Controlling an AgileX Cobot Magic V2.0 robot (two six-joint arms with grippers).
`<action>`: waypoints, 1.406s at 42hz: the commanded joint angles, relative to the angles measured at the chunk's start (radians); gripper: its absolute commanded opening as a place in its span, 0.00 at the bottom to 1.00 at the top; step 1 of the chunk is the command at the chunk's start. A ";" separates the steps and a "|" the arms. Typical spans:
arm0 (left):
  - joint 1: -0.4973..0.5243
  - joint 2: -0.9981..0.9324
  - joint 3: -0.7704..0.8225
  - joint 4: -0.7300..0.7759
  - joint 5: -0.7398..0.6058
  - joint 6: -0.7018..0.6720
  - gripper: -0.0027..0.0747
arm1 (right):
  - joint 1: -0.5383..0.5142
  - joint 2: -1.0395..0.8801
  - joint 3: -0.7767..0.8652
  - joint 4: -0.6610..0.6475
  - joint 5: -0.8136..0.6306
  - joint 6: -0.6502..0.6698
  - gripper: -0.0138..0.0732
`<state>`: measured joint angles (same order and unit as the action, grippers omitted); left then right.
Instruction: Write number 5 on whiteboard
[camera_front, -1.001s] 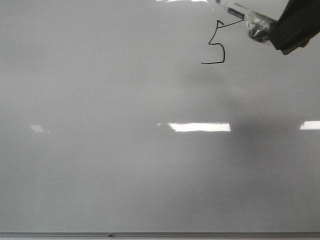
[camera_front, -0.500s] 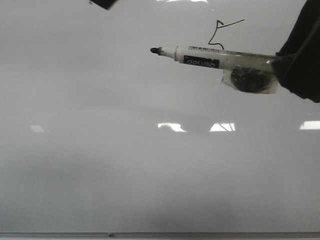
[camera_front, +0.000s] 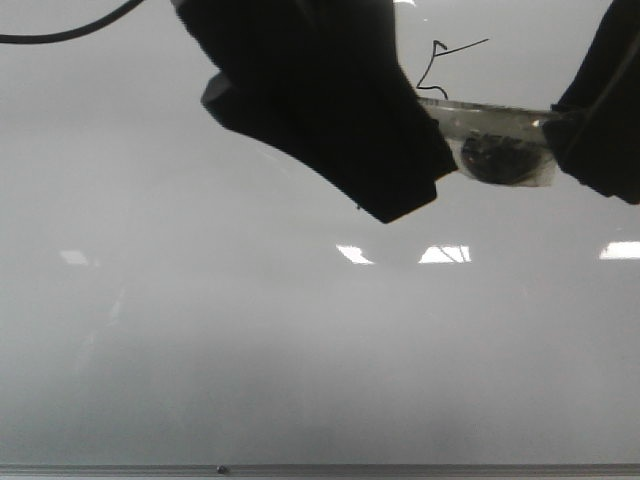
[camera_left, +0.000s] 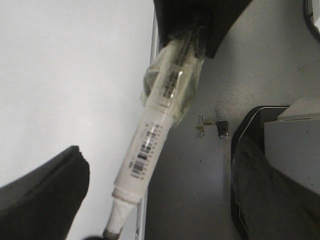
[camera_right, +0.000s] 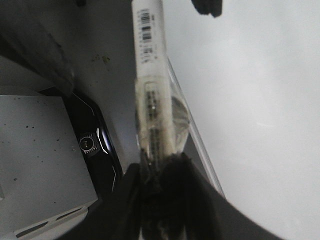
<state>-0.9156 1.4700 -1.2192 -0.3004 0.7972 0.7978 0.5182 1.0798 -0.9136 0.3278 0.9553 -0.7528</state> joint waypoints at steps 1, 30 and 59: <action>-0.003 -0.029 -0.033 -0.024 -0.062 0.003 0.68 | 0.001 -0.022 -0.032 0.020 -0.038 -0.009 0.08; 0.001 -0.035 -0.033 0.030 -0.061 -0.017 0.01 | -0.045 -0.059 -0.032 0.019 -0.040 0.004 0.85; 0.879 -0.449 0.272 0.454 -0.399 -0.898 0.01 | -0.339 -0.237 -0.024 0.012 -0.041 0.131 0.85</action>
<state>-0.1370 1.0882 -1.0225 0.2974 0.6937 -0.0831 0.1834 0.8482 -0.9121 0.3209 0.9582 -0.6225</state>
